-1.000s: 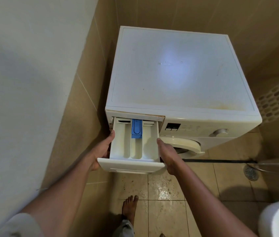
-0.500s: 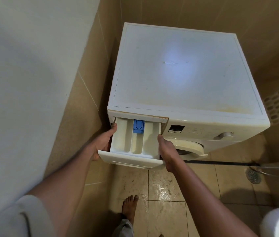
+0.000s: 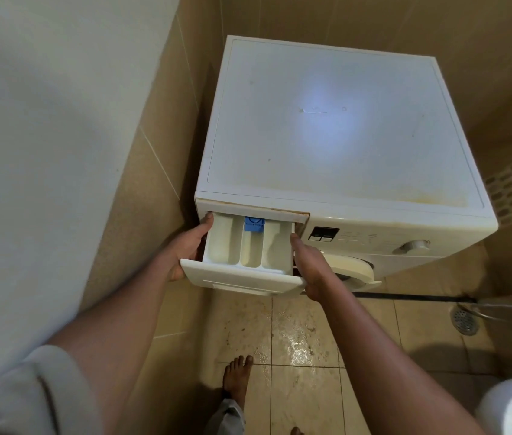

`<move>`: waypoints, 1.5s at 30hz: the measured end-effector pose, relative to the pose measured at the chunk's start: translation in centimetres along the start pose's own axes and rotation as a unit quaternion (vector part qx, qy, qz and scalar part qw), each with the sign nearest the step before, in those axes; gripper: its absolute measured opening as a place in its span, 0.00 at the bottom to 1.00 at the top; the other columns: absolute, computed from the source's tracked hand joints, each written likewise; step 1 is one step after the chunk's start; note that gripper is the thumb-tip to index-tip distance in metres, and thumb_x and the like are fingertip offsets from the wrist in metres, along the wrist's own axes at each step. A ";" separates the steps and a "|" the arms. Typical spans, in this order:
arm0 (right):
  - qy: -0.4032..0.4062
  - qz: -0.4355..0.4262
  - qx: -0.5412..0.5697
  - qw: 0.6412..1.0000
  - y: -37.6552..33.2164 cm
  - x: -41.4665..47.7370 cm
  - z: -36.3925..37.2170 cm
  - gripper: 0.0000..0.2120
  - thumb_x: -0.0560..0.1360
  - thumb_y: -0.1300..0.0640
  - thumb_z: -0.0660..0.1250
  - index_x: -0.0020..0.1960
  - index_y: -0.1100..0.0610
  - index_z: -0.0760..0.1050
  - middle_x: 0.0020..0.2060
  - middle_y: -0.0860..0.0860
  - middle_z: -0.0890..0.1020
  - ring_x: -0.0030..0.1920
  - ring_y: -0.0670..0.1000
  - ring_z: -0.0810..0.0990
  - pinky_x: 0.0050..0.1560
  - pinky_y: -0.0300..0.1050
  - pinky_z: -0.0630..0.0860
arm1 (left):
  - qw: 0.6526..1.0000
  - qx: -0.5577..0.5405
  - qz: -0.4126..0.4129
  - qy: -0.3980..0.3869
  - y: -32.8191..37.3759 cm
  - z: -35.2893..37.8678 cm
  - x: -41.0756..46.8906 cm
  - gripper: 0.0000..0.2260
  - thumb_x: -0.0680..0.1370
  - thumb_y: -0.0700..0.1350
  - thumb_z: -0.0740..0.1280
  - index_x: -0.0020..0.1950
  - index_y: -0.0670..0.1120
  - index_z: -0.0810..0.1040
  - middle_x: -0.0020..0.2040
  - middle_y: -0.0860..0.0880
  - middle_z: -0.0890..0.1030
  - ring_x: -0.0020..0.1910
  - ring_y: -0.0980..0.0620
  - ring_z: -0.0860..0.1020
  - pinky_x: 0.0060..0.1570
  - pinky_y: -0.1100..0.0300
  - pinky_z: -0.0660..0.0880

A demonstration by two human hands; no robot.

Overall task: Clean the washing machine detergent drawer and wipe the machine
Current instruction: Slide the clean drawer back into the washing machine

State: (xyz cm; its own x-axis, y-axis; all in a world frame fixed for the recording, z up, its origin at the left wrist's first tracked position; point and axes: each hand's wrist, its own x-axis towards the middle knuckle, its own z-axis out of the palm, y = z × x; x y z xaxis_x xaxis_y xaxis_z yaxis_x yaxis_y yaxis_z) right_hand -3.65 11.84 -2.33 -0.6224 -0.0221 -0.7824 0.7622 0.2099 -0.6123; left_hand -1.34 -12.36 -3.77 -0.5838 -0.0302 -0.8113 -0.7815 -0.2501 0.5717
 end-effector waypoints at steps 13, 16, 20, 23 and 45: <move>0.230 -0.007 0.187 0.955 8.4 -6.7 3.6 0.10 0.80 0.66 0.58 0.58 0.54 0.67 0.50 0.50 0.76 0.44 0.48 0.77 0.39 0.40 0.73 | 0.930 -0.270 0.055 0.242 -11.1 4.6 -4.9 0.40 0.76 0.74 0.52 0.81 0.53 0.59 0.80 0.42 0.62 0.78 0.37 0.61 0.76 0.38 0.58; 0.185 0.000 0.208 0.961 8.9 -7.9 6.1 0.11 0.76 0.66 0.63 0.57 0.58 0.70 0.50 0.54 0.79 0.44 0.49 0.76 0.46 0.44 0.75 | 0.928 -0.275 0.103 0.228 -11.8 7.4 -6.9 0.37 0.74 0.75 0.55 0.79 0.57 0.62 0.77 0.46 0.67 0.74 0.41 0.66 0.70 0.40 0.67; 0.092 -0.021 0.280 0.955 7.5 -9.1 8.2 0.19 0.71 0.60 0.70 0.61 0.60 0.72 0.54 0.57 0.81 0.52 0.51 0.79 0.55 0.47 0.77 | 0.931 -0.246 0.135 0.234 -11.0 9.8 -9.0 0.26 0.76 0.70 0.61 0.63 0.52 0.74 0.59 0.47 0.81 0.55 0.50 0.80 0.47 0.56 0.76; 0.021 -0.015 0.393 0.919 5.8 -9.9 8.1 0.20 0.70 0.58 0.73 0.60 0.63 0.74 0.52 0.60 0.82 0.50 0.54 0.82 0.44 0.45 0.80 | 0.931 -0.282 0.122 0.194 -10.1 10.0 -9.0 0.23 0.74 0.64 0.71 0.56 0.47 0.79 0.54 0.40 0.85 0.54 0.43 0.84 0.53 0.48 0.82; -0.017 -0.011 0.398 0.917 -0.1 -3.8 6.3 0.10 0.76 0.60 0.72 0.50 0.66 0.75 0.52 0.64 0.82 0.54 0.61 0.82 0.62 0.57 0.78 | 0.931 -0.323 0.136 0.099 -4.4 9.1 -2.0 0.22 0.72 0.48 0.78 0.62 0.42 0.77 0.59 0.36 0.83 0.56 0.39 0.84 0.60 0.42 0.79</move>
State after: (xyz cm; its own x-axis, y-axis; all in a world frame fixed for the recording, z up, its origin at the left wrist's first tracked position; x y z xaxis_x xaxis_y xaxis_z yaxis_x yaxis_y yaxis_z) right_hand -0.25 5.77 0.04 -0.6429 -0.0518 -0.7642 0.6473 -0.5701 -0.5059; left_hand 1.26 -2.39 -3.58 -0.6389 -0.3402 -0.6900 -0.2770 -0.7350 0.6189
